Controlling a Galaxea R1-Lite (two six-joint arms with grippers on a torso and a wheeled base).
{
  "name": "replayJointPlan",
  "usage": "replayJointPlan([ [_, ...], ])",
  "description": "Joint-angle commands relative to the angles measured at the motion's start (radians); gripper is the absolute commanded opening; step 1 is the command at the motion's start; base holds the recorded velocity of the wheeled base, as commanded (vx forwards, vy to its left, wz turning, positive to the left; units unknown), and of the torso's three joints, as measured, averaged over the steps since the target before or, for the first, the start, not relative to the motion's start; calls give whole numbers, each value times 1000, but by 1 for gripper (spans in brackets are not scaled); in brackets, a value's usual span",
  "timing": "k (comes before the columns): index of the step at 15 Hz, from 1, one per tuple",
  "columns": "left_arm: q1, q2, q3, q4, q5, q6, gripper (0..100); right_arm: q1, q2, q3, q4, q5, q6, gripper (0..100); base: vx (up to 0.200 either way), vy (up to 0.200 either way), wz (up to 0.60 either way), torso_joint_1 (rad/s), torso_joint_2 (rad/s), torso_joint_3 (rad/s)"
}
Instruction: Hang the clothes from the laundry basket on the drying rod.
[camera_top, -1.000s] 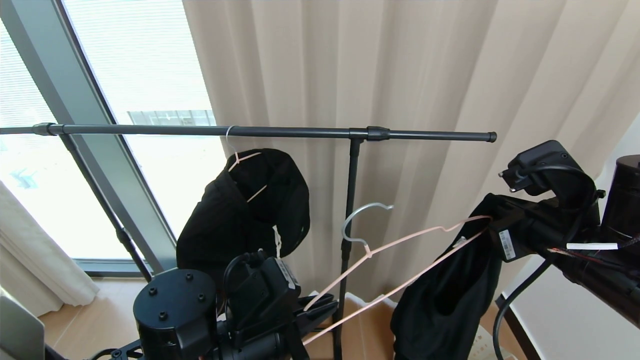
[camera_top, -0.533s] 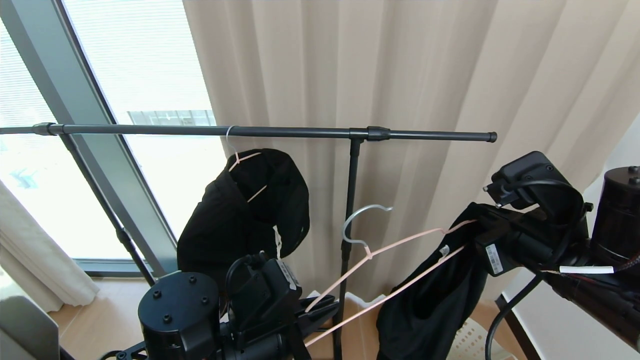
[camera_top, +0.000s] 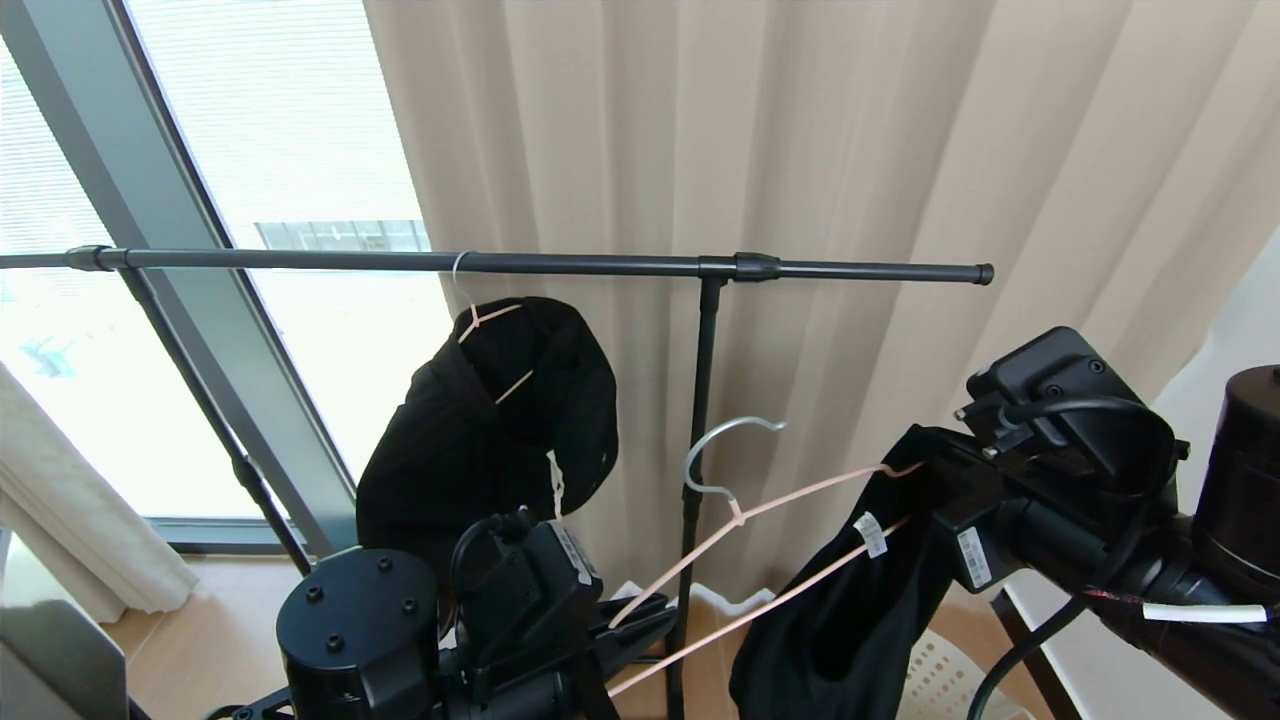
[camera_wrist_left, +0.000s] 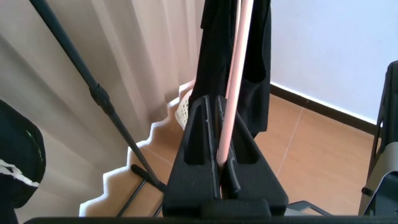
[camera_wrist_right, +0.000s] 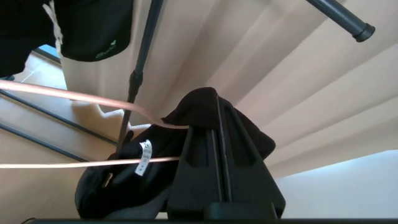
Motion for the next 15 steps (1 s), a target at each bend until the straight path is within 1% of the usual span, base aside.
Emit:
replayJointPlan([
  [1,1,3,-5,0,0,0,0,31,-16,-4,0,0,11,0,0,0,0,0,0,0],
  [4,1,3,-2,0,0,0,0,74,-15,-10,-2,0,43,0,0,0,0,0,0,0],
  [6,1,3,1,0,0,0,0,120,-5,-24,0,0,90,0,0,0,0,0,0,0],
  [9,1,3,1,0,0,0,0,161,2,-38,-2,0,127,0,0,0,0,0,0,0],
  [11,1,4,-7,0,0,0,0,187,7,-58,-2,0,170,0,0,0,0,0,0,0],
  [12,1,3,-2,0,0,0,0,206,21,-71,-3,0,211,0,0,0,0,0,0,0],
  [13,1,3,-5,0,0,0,0,218,27,-79,-3,0,234,0,0,0,0,0,0,0],
  [15,1,9,1,-2,1,0,0,241,33,-90,-3,2,261,0,0,0,0,0,0,0],
])
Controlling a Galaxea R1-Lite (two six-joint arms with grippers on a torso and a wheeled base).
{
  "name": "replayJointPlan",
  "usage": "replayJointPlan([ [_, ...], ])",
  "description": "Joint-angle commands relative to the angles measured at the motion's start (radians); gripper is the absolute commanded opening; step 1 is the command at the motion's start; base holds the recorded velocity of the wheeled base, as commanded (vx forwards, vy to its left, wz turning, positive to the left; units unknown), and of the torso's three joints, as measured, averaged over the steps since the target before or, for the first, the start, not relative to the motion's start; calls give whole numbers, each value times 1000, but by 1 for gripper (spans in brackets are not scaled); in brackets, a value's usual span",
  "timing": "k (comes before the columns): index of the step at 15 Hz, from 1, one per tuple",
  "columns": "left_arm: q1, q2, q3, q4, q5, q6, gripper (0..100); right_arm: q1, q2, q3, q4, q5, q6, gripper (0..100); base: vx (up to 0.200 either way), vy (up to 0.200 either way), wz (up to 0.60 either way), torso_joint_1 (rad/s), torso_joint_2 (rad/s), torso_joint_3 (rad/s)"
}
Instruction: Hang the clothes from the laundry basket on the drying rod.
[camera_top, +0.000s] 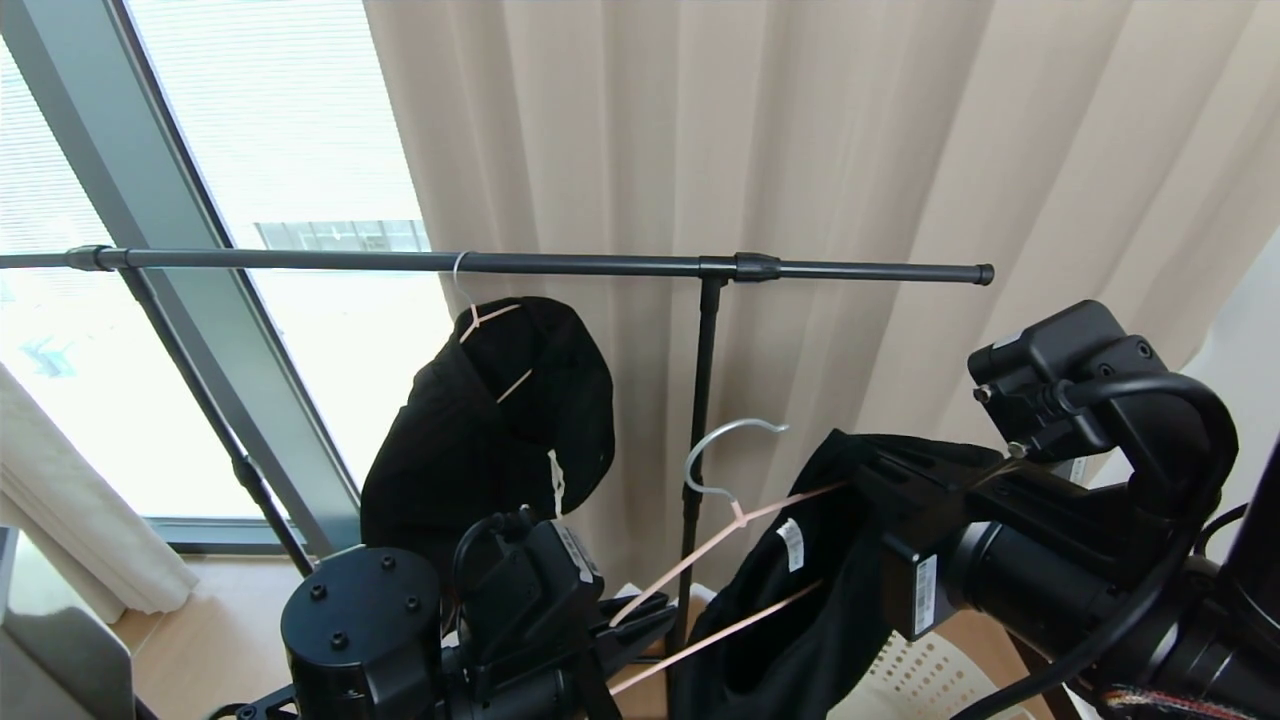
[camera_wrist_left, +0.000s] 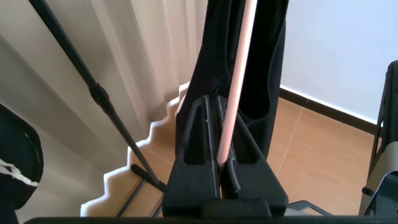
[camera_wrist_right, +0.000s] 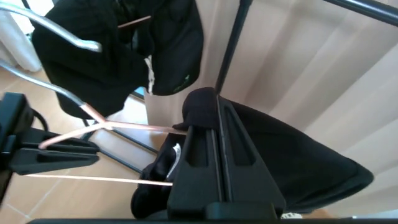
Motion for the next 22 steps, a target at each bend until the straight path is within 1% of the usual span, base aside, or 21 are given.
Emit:
replayJointPlan([
  [1,0,4,2,-9,0,0,0,18,10,-8,-1,1,6,0,0,0,0,0,0,0],
  [4,2,25,10,-52,0,-2,0,42,40,-31,-4,1,67,0,0,0,0,0,0,0],
  [7,2,36,13,-72,3,-2,0,76,49,-25,-65,-6,66,0,0,0,0,0,0,0],
  [10,3,36,13,-77,3,-2,0,94,49,-24,-68,-6,67,0,0,0,0,0,0,0],
  [14,8,33,8,-78,3,-2,0,94,47,-16,-70,-10,66,0,0,0,0,0,0,0],
  [15,9,33,8,-78,3,-2,0,94,47,-16,-70,-16,66,0,0,0,0,0,0,0],
  [16,9,33,22,-100,3,-2,0,94,53,-16,-70,-56,66,0,0,0,0,0,0,0],
  [17,9,32,27,-123,4,-2,0,94,53,-16,-70,-67,66,0,0,0,0,0,0,0],
  [18,11,33,28,-141,6,-2,0,94,49,-16,-70,-70,66,100,0,0,0,0,0,0],
  [22,9,32,51,-158,6,1,0,88,21,-22,-68,-76,61,100,0,0,0,0,0,0],
])
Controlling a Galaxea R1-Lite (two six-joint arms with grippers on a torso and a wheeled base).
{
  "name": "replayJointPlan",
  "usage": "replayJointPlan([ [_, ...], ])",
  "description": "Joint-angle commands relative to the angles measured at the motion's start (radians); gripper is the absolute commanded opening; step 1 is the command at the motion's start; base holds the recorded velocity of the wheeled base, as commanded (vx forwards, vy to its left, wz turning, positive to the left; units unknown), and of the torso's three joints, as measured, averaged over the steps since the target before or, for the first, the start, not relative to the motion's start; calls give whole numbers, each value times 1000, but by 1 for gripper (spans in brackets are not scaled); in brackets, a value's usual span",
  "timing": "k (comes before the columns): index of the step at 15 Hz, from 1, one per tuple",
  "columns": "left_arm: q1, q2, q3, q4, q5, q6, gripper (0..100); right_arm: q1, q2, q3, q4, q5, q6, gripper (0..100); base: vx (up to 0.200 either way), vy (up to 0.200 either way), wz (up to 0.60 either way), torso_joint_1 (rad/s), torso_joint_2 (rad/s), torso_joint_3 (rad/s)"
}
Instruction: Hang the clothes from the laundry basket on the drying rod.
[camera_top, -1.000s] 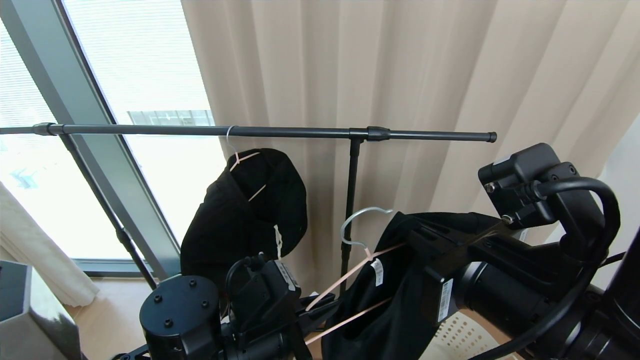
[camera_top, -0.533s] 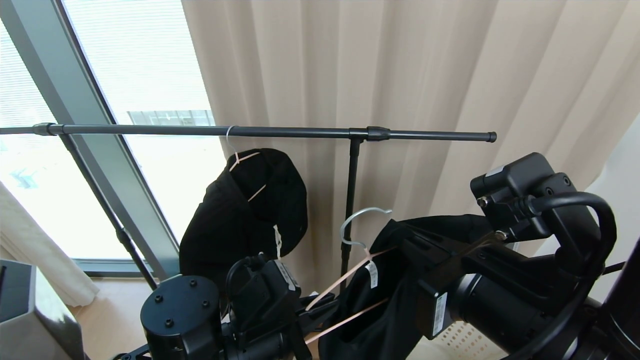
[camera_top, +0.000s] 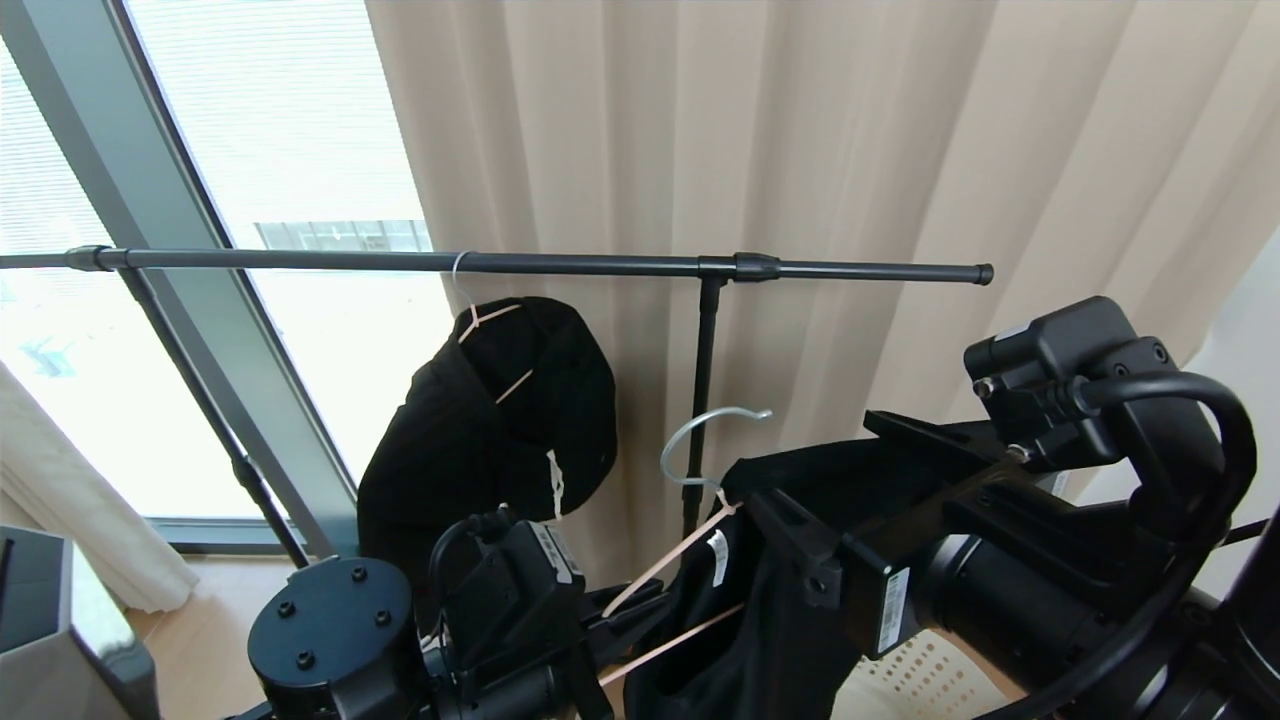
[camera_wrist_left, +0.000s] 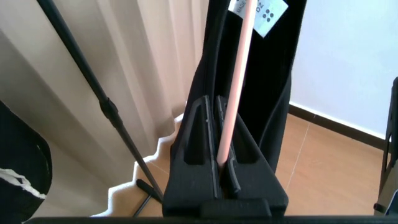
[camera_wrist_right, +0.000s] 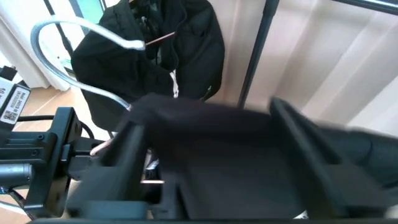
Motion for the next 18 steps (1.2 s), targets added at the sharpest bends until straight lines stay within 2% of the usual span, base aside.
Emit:
replayJointPlan([
  [1,0,-6,7,0,-2,1,0,-2,-18,-2,1,-4,-2,100,0,0,0,0,0,0],
  [10,-5,-9,16,-37,-2,1,0,-18,9,-12,-2,-6,1,100,0,0,0,0,0,0],
  [18,59,-9,-15,-37,-3,-3,0,-18,9,-7,-1,-6,1,100,0,0,0,0,0,0],
])
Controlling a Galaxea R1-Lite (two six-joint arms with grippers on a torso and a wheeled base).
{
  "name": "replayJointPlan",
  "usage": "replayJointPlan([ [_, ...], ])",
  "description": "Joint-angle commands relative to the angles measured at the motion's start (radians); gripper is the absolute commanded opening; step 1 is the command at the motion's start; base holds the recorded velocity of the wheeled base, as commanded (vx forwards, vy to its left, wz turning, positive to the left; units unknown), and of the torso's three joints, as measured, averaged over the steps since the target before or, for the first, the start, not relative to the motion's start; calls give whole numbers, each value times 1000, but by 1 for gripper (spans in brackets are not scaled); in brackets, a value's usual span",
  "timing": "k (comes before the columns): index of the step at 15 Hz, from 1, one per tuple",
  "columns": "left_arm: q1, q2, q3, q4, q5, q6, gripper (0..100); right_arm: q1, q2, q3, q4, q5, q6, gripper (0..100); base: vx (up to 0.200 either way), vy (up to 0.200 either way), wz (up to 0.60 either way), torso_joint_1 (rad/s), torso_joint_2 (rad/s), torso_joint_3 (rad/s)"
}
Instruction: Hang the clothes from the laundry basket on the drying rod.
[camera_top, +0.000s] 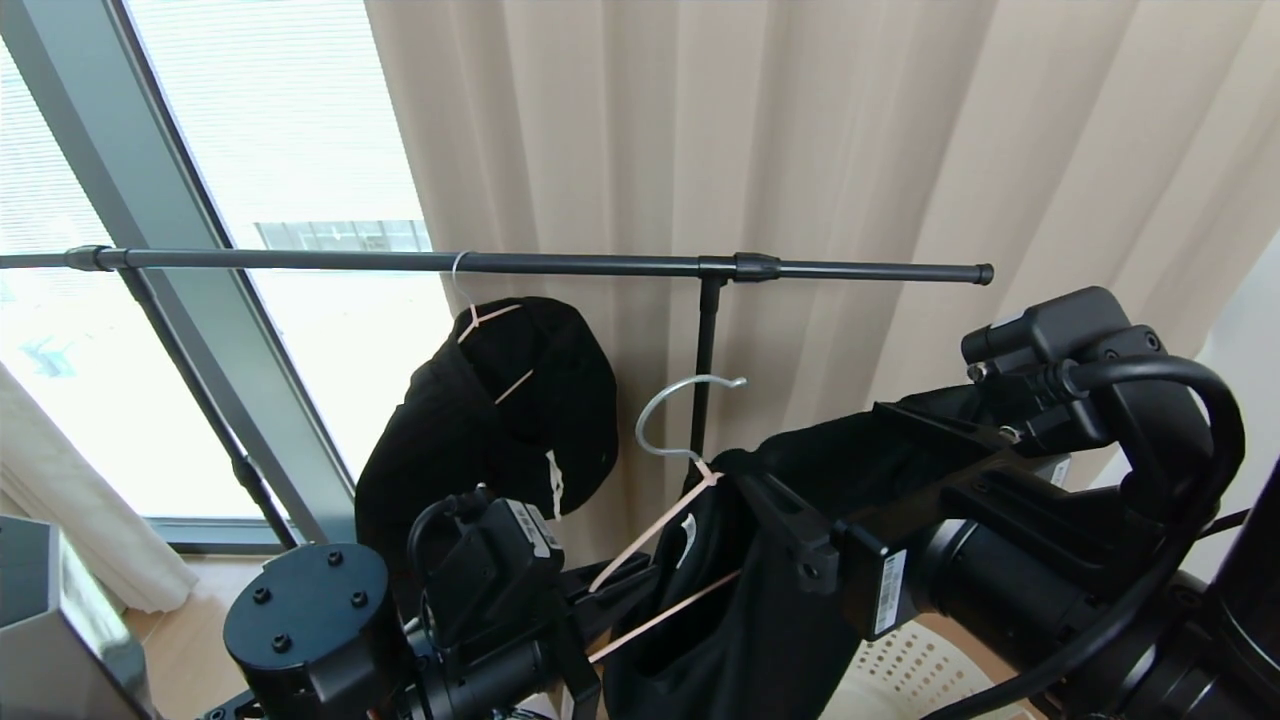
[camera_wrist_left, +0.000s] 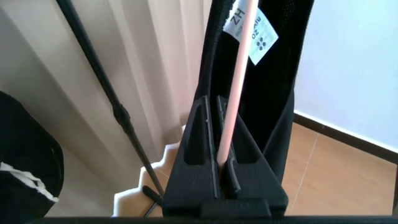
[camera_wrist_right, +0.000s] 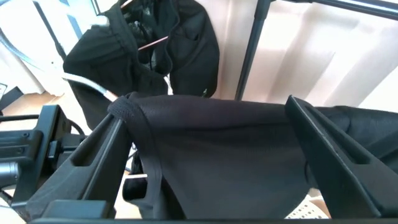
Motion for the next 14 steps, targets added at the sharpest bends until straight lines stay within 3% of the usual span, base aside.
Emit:
replayJointPlan([
  [1,18,-1,-10,-1,0,-1,0,0,1,3,0,0,0,100,0,0,0,0,0,0],
  [5,48,1,-24,0,-3,-17,0,0,-4,27,1,4,-6,100,0,0,0,0,0,0],
  [9,69,-1,-7,0,-12,-17,0,-14,-38,80,3,20,-77,100,0,0,0,0,0,0],
  [10,132,2,7,5,-103,-12,0,-66,-85,113,12,139,-115,100,0,0,0,0,0,0],
  [11,164,2,18,5,-147,-6,0,-90,-113,141,15,196,-143,100,0,0,0,0,0,0],
  [14,213,10,25,6,-175,28,0,-199,-185,199,18,363,-227,100,0,0,0,0,0,0],
])
